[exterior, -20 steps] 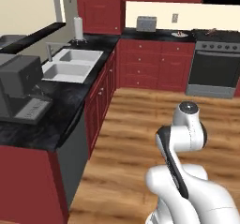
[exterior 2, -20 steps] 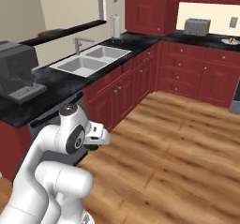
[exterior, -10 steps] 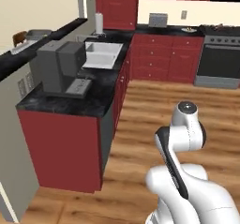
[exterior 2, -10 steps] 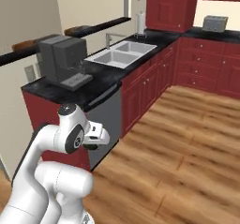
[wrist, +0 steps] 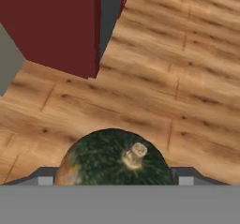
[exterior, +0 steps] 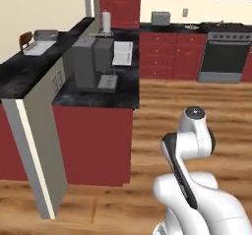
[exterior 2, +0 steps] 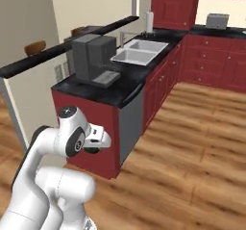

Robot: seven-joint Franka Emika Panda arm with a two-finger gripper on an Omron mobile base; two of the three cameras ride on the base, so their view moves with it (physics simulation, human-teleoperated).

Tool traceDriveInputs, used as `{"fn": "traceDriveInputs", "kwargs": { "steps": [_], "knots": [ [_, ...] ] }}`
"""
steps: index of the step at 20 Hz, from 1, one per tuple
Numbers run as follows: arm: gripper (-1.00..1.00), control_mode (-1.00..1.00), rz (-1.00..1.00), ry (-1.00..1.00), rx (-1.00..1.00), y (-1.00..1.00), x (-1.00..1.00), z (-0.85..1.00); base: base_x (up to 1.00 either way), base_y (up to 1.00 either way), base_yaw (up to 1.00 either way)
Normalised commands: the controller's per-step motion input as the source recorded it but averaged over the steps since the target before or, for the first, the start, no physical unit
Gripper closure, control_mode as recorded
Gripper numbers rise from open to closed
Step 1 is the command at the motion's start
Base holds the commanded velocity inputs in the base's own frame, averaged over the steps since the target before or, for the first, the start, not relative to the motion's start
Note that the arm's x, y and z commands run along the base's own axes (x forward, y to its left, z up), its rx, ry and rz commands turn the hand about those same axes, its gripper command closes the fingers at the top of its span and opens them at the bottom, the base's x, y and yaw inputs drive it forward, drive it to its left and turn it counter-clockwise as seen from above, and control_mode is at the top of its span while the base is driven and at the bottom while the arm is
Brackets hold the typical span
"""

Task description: Place the cold items (pear and squash) from the fridge in one tupperware on the dining counter. Place the warm items (kebab skewer and hot dog) in the stove area in another tupperware.

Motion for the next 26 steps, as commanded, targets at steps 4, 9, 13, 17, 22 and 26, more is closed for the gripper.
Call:
{"fn": "traceDriveInputs", "kwargs": {
  "steps": [4,9,13,17,22,26],
  "knots": [
    [1.0,1.0,0.0,0.0,0.0,0.0,0.0,0.0,-0.64,1.0,-0.3],
    [1.0,1.0,0.0,0.0,0.0,0.0,0.0,0.0,-0.74,1.0,-0.27],
    [1.0,1.0,0.0,0.0,0.0,0.0,0.0,0.0,-0.42,1.0,-0.27],
    [1.0,1.0,0.0,0.0,0.0,0.0,0.0,0.0,-0.04,1.0,-0.32],
    [1.0,1.0,0.0,0.0,0.0,0.0,0.0,0.0,0.0,1.0,-0.36],
    [1.0,1.0,0.0,0.0,0.0,0.0,0.0,0.0,0.0,1.0,-0.35]
  ]
}}
